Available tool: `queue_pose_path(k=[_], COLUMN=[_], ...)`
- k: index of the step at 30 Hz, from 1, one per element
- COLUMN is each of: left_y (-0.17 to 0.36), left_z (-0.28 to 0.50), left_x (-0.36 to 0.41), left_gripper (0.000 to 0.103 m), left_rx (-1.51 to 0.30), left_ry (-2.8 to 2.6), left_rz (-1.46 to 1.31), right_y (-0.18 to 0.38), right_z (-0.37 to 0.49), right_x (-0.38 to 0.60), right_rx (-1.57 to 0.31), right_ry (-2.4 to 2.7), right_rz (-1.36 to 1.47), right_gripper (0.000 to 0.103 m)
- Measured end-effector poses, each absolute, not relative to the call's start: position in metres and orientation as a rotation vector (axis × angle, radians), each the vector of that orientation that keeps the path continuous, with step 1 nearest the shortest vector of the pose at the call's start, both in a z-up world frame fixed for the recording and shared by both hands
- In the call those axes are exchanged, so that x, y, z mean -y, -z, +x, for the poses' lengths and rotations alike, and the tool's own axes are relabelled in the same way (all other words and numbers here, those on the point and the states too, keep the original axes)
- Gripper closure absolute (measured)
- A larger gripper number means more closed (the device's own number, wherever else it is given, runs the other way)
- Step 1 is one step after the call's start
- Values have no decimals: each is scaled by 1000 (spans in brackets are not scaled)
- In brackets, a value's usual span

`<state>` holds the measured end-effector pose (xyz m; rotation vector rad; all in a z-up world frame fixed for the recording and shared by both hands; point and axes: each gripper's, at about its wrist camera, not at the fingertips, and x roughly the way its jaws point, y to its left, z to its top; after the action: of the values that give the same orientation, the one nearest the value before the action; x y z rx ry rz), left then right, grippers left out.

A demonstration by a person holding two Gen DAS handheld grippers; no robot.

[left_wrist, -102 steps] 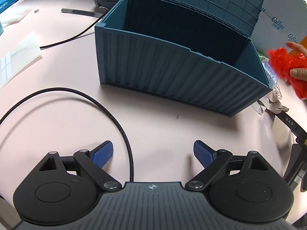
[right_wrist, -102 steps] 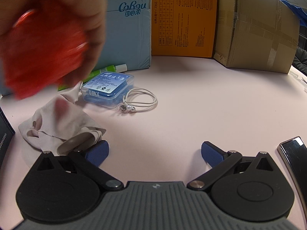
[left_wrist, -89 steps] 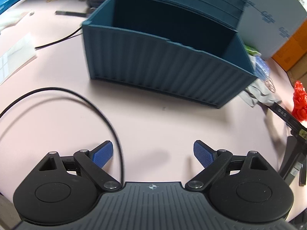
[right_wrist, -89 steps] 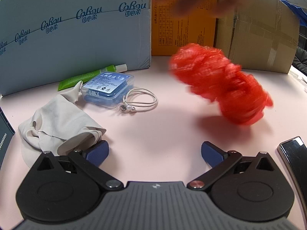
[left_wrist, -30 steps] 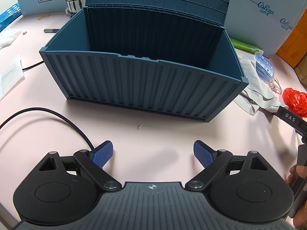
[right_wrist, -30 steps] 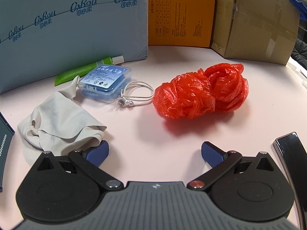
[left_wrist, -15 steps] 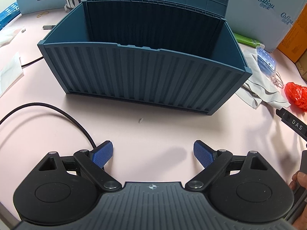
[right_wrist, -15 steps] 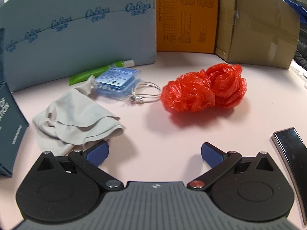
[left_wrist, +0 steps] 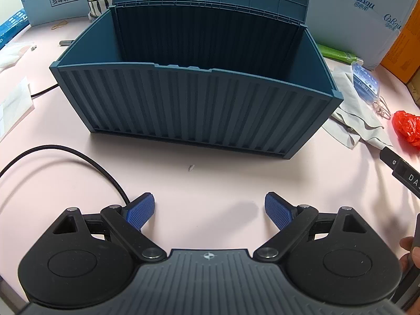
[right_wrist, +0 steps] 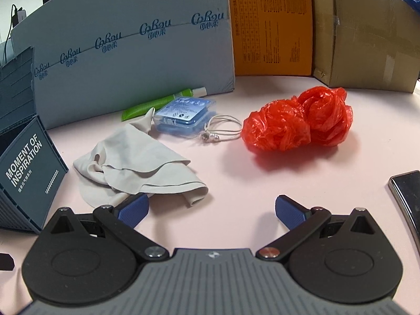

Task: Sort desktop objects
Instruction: 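Move the right gripper forward over the grey cloth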

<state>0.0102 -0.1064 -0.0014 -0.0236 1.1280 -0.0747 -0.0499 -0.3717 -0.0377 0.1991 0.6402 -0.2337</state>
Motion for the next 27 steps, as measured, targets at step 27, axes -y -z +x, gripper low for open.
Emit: queue_pose_path(k=[27], left_y=[-16], left_z=[10], left_x=[143], left_gripper=[13], left_rx=[-1090], left_ry=[51], left_rz=[31], right_y=[10], right_z=[-51], right_x=[338], right_rx=[-494], right_ry=[195], right_rz=[122], right_gripper=[0])
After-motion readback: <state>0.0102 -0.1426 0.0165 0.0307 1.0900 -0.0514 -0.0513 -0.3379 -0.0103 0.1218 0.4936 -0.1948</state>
